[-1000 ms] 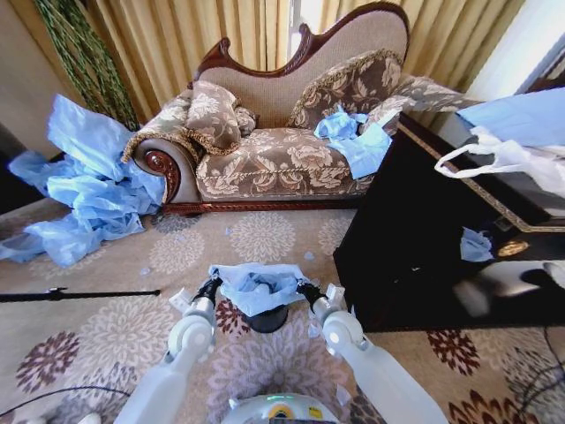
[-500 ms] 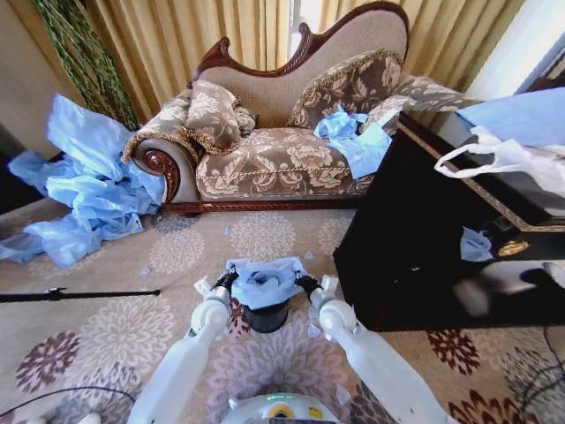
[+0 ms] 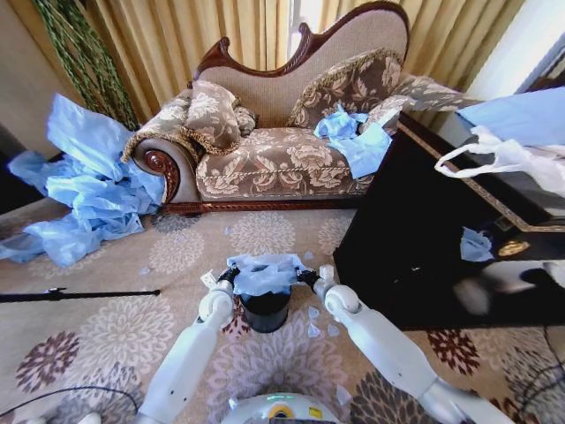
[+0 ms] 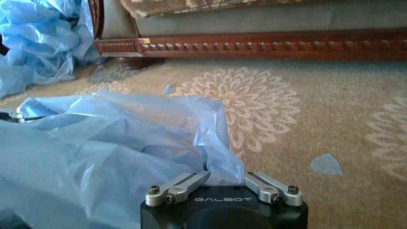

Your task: Place a garbage bag over the trash bin.

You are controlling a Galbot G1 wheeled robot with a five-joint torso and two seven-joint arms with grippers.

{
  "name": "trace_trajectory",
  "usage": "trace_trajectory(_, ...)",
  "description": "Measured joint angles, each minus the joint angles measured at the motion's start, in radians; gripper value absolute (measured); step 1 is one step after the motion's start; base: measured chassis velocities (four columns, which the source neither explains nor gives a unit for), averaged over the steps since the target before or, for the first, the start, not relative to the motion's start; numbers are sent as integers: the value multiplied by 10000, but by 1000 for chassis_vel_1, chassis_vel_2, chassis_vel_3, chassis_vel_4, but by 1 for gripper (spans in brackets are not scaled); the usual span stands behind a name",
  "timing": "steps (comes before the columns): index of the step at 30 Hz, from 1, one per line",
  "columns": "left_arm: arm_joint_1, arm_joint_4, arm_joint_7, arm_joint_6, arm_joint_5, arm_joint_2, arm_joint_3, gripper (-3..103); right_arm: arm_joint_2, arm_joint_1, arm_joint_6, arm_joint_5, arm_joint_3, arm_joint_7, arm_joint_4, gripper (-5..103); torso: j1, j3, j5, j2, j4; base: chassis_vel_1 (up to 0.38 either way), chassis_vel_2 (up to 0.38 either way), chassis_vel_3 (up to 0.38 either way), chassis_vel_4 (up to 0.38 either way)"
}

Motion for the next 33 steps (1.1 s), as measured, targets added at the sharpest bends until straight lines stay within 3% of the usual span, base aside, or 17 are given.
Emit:
trace_trajectory(15, 1090, -645, 155, 402, -186, 79, -187, 0, -522, -836, 97, -359, 47, -1159, 149, 0, -2, -2, 1, 0, -1, 0, 0, 0, 0)
trace_trajectory(33, 965, -373, 574, 413, 21, 12, -41, 0, 237, -260, 458, -435, 81, -1894, -1284, 0, -2, -2, 3, 0, 5, 0, 0, 0, 0)
